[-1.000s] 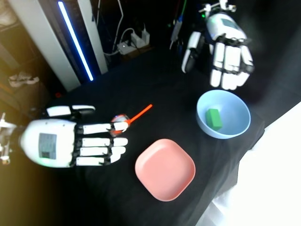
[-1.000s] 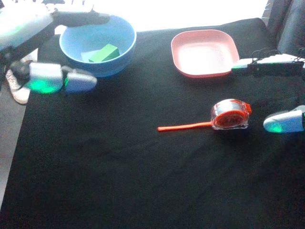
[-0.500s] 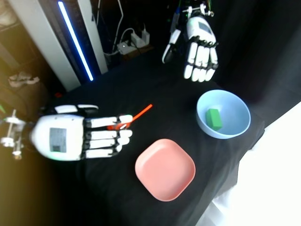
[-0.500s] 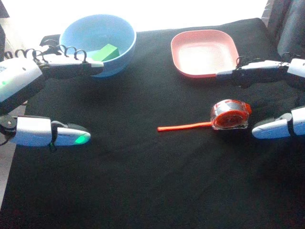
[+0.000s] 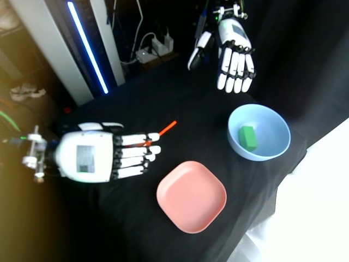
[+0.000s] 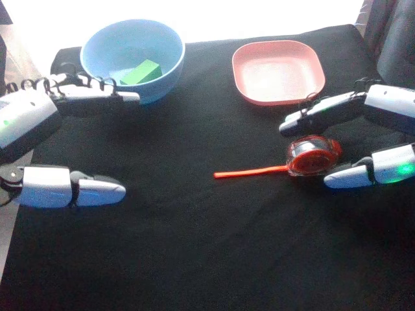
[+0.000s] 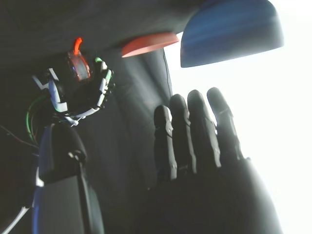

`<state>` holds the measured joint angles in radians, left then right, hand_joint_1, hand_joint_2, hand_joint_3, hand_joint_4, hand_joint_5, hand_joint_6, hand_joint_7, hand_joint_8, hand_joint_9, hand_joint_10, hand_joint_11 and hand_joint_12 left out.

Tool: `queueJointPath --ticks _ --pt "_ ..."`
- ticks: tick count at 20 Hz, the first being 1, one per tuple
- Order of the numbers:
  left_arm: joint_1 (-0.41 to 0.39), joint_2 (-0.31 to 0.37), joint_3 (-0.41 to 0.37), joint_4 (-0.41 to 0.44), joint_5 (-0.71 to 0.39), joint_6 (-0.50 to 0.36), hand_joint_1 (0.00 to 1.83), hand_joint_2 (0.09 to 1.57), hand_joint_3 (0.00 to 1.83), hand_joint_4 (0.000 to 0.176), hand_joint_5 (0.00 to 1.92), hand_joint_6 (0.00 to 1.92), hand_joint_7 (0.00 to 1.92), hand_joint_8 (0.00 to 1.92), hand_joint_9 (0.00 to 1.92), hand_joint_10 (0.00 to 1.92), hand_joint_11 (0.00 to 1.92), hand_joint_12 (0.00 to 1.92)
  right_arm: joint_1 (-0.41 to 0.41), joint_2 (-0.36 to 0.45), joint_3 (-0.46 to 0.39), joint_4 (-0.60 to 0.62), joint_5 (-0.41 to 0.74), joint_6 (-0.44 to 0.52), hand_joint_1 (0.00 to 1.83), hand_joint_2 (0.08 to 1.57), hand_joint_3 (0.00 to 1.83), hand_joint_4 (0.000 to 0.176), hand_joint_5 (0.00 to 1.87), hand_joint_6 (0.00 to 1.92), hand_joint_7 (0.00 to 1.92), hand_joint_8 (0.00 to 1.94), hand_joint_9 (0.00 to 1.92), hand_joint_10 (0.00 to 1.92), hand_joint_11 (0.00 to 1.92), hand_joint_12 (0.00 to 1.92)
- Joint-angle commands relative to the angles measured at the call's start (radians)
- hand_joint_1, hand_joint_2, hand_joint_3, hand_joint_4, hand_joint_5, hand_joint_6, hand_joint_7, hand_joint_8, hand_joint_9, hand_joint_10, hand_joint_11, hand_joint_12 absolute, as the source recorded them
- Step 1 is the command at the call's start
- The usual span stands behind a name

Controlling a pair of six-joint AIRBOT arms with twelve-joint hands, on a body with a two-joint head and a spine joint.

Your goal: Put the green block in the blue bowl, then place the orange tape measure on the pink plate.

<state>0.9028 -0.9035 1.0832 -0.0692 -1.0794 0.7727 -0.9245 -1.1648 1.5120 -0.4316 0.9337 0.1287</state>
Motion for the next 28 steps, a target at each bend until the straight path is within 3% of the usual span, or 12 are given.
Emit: queueJointPath --ticks 1,5,6,8,11,14,16,21,23,25,27,28 --pt "-0.007 -0.002 0.001 -0.021 -0.131 -0.007 0.78 0.91 0.0 0.014 0.45 0.0 0.44 0.0 0.37 0.0 0.0 0.73 0.02 -0.005 0.007 0.046 0.087 0.009 1.15 1.01 0.0 0.029 0.68 0.01 0.58 0.01 0.68 0.0 0.43 0.81" --pt "0.005 -0.014 0.001 -0.029 -0.141 -0.017 0.81 0.9 0.0 0.01 0.47 0.0 0.45 0.0 0.4 0.0 0.0 0.83 0.032 -0.036 0.041 0.042 0.048 0.009 1.28 1.05 0.0 0.0 0.87 0.01 0.78 0.01 0.85 0.01 0.51 0.89" --pt "0.011 -0.019 0.001 -0.036 -0.142 -0.019 0.8 0.89 0.0 0.018 0.46 0.0 0.43 0.0 0.34 0.0 0.0 0.8 0.038 -0.046 0.051 0.041 0.037 0.009 1.34 1.11 0.0 0.0 1.07 0.66 0.88 0.86 0.93 0.99 0.7 1.04" --pt "0.02 -0.022 0.001 -0.043 -0.146 -0.024 0.81 0.9 0.0 0.042 0.43 0.0 0.41 0.0 0.32 0.0 0.0 0.95 0.045 -0.051 0.056 0.04 0.033 0.009 1.38 1.09 0.0 0.0 1.16 0.46 0.96 1.01 0.94 1.25 0.73 1.2" --pt "0.034 -0.024 0.001 -0.054 -0.154 -0.031 0.8 0.9 0.0 0.035 0.43 0.0 0.42 0.0 0.36 0.0 0.0 1.05 0.049 -0.051 0.053 0.038 0.033 0.009 1.37 1.11 0.0 0.0 1.05 0.79 0.94 1.03 0.88 1.23 0.67 1.1" --pt "0.062 -0.024 0.001 -0.075 -0.172 -0.043 0.81 0.9 0.0 0.031 0.43 0.0 0.43 0.0 0.41 0.01 0.0 1.07 0.056 -0.046 0.042 0.039 0.061 0.009 1.39 1.09 0.0 0.0 1.08 0.5 1.0 0.99 0.97 1.24 0.91 1.17" --pt "0.073 -0.024 0.001 -0.082 -0.18 -0.049 0.82 0.91 0.0 0.034 0.43 0.0 0.44 0.0 0.41 0.01 0.0 1.09 0.064 -0.007 0.016 0.06 0.117 0.009 1.28 1.1 0.0 0.0 1.2 0.26 0.96 1.29 1.07 1.3 0.98 1.63" --pt "0.089 -0.022 -0.004 -0.089 -0.201 -0.054 0.8 0.91 0.0 0.027 0.43 0.0 0.45 0.0 0.41 0.0 0.0 1.07 0.164 0.035 0.011 0.064 0.146 -0.005 1.28 1.1 0.0 0.0 1.27 0.12 0.94 1.33 1.02 1.78 1.05 1.9" --pt "0.093 -0.022 -0.004 -0.091 -0.203 -0.056 0.8 0.92 0.0 0.035 0.42 0.0 0.42 0.0 0.38 0.0 0.0 1.02 0.232 0.034 0.046 0.068 0.144 -0.023 1.29 1.05 0.0 0.0 1.36 0.04 1.06 1.13 1.02 1.36 0.95 1.54" --pt "0.093 -0.022 -0.004 -0.091 -0.201 -0.056 0.81 0.93 0.0 0.035 0.43 0.0 0.42 0.0 0.36 0.0 0.0 0.98 0.288 0.004 0.096 0.089 0.125 -0.046 1.28 1.08 0.0 0.0 1.34 0.02 0.99 1.26 0.96 1.37 0.86 1.59" --pt "0.093 -0.023 -0.004 -0.091 -0.202 -0.056 0.8 0.92 0.0 0.037 0.44 0.01 0.43 0.0 0.36 0.0 0.0 0.98 0.333 -0.05 0.157 0.092 0.066 -0.067 1.3 1.01 0.0 0.0 1.4 0.04 1.19 0.85 1.12 1.17 1.0 1.38" --pt "0.093 -0.023 -0.003 -0.091 -0.198 -0.057 0.79 0.92 0.0 0.044 0.44 0.01 0.43 0.01 0.36 0.0 0.0 0.98 0.345 -0.091 0.207 0.088 0.015 -0.067 1.39 1.01 0.0 0.0 1.25 0.35 1.33 0.31 1.11 1.09 0.98 1.23"
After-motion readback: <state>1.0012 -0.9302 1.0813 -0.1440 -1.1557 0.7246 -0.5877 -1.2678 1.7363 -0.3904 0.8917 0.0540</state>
